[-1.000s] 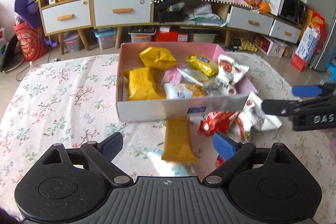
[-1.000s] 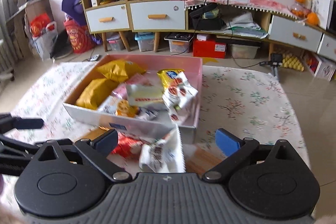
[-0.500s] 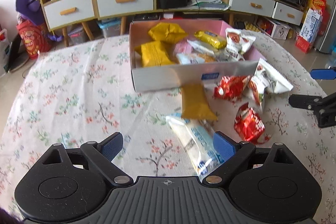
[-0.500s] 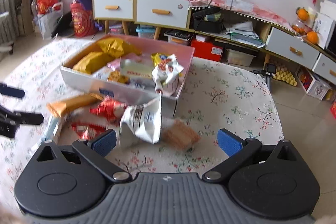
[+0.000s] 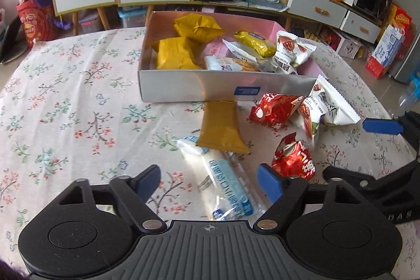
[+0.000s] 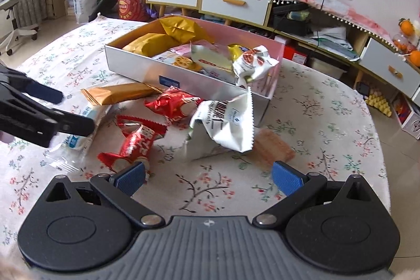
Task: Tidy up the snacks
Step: 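Move both open tools back over the snack pile, then grasp the clear bread stick with the left tool while the right tool grasps a red snack bag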
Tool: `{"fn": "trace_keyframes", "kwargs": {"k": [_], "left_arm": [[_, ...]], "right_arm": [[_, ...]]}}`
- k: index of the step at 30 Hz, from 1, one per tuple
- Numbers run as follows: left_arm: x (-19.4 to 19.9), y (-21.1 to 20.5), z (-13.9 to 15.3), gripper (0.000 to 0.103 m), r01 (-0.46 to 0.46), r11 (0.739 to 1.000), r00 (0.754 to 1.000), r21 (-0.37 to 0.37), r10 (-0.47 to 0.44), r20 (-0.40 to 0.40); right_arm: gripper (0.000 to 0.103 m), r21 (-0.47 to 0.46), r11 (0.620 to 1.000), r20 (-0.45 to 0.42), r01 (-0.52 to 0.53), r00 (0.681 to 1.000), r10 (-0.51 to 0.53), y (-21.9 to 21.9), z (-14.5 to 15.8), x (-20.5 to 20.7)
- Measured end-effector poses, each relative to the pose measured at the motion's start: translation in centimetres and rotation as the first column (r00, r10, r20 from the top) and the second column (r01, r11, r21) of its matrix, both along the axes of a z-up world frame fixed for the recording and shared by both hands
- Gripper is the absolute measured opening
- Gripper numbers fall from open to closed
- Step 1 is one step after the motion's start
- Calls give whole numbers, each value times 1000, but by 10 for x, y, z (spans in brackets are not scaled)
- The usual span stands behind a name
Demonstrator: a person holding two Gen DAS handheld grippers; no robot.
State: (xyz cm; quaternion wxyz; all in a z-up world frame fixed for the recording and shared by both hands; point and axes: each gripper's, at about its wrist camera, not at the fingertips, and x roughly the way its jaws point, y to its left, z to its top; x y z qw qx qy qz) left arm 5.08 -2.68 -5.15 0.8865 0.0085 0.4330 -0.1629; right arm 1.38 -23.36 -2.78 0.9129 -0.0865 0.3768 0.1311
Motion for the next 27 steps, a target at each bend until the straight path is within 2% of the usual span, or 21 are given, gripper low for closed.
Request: {"fn": "trace_keyframes", "kwargs": {"k": [6, 8, 13, 20, 27], "left_arm": [[3, -10, -6, 52, 16, 999, 999, 29, -15, -39], [2, -12, -8, 42, 25, 998, 999, 56, -23, -34], [4, -7, -5, 26, 24, 997, 999, 72, -22, -37], [3, 6, -4, 23, 24, 993, 999, 115, -19, -39], [6, 19, -3, 22, 0, 992, 999, 124, 6, -46]], "right_arm": [[103, 40, 999, -14, -7, 1000, 7, 4, 2, 2], [103, 41, 999, -16, -14, 1000, 14, 7, 2, 3], [103, 50, 999, -22, -12, 1000, 14, 15, 3, 6], [103, 61, 998, -66, 11, 998, -7, 22, 3, 13], [99, 87, 996, -117, 2, 993, 8, 30, 0, 14]]}}
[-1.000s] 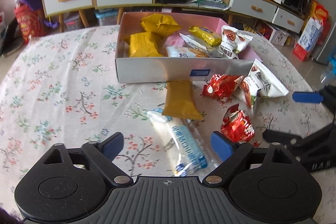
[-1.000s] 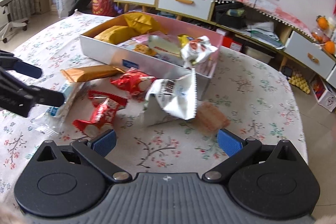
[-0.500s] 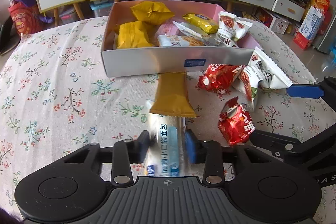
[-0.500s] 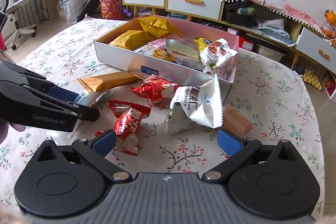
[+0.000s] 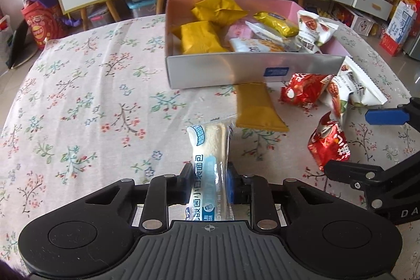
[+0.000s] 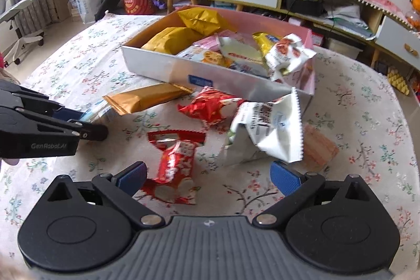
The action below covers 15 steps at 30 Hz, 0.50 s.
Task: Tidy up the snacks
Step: 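Grasp the clear bread stick with the left tool while the right tool grasps a red snack bag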
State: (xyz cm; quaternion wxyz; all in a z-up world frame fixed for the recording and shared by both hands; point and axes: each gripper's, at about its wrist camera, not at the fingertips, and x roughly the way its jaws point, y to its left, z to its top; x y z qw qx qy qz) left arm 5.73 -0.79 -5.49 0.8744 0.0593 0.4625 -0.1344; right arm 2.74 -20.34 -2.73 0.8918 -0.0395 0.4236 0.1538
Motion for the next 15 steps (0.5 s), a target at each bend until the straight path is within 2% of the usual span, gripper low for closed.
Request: {"fn": "trace_keyframes", "kwargs": {"k": [4, 12, 15], "left_arm": [[1, 3, 0, 22, -9, 1000, 1000, 3, 9, -4], [0, 2, 1, 22, -11, 1000, 1000, 16, 11, -5], [0, 2, 1, 22, -12, 1000, 1000, 13, 12, -8]], "right_arm": [[94, 16, 1000, -23, -1, 1000, 1, 5, -1, 1], [75, 5, 1000, -50, 20, 999, -20, 12, -7, 9], [72, -11, 1000, -48, 28, 998, -28, 14, -7, 9]]}}
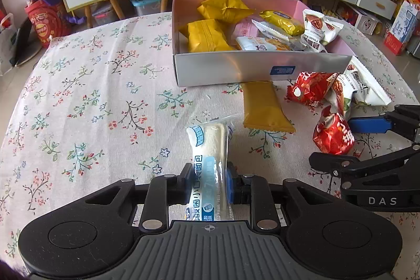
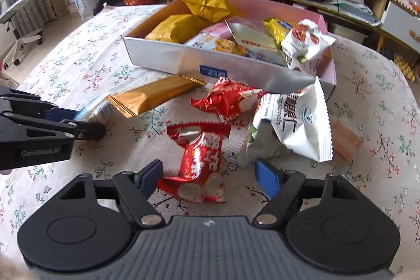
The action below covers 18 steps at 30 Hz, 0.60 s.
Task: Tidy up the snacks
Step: 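Grasp the clear bread stick with the left tool while the right tool grasps a red snack bag, then carry the bread stick and red bag over the pink box with both tools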
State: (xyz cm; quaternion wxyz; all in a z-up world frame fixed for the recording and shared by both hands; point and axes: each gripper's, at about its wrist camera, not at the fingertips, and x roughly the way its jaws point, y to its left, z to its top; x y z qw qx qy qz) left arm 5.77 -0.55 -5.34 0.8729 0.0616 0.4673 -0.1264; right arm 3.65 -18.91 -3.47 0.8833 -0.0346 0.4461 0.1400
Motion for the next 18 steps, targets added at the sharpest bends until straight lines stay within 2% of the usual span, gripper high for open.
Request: {"fn": "trace_keyframes", "kwargs": {"k": [4, 5, 6, 18], "left_arm": [[1, 1, 1, 22, -3, 1000, 1000, -3, 3, -1], [1, 1, 1, 21, -4, 1000, 1000, -4, 4, -1], [1, 2, 2, 21, -6, 1000, 1000, -6, 6, -1], [0, 9, 15, 17, -21, 999, 1000, -39, 21, 2]], "right_arm": [[52, -6, 1000, 4, -12, 1000, 12, 3, 4, -1], [43, -18, 1000, 8, -19, 1000, 20, 4, 5, -2], [39, -25, 999, 10, -26, 1000, 26, 6, 5, -2], [30, -27, 997, 7, -71, 997, 71, 15, 16, -7]]}}
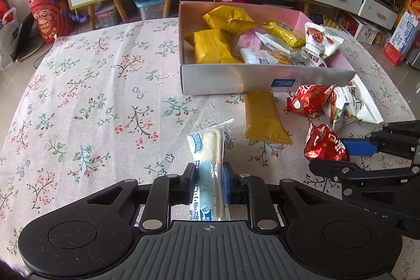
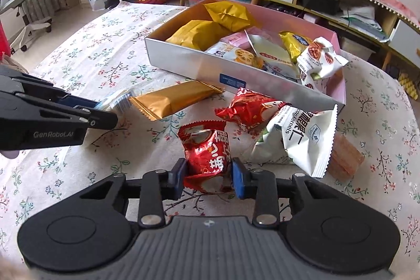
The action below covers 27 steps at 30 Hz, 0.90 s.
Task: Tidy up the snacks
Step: 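Carry the bread stick and red bag over the pink box with both tools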
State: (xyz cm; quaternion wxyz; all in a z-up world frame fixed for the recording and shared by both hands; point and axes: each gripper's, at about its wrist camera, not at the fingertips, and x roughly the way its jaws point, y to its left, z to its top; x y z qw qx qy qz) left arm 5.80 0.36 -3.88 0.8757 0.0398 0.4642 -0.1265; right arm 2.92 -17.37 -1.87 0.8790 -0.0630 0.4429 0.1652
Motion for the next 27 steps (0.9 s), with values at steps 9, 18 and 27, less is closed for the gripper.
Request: {"fn": "trace_keyframes", "kwargs": {"k": [9, 18, 27], "left_arm": [[2, 8, 11, 11, -27, 998, 1000, -49, 27, -10], [6, 10, 28, 0, -43, 992, 999, -115, 44, 11], [4, -3, 8, 13, 70, 998, 997, 5, -70, -44]], "right_arm": [[27, 35, 999, 8, 17, 1000, -17, -1, 15, 2], [27, 134, 988, 49, 81, 995, -88, -22, 41, 12], [27, 194, 971, 22, 142, 989, -149, -33, 46, 23]]}}
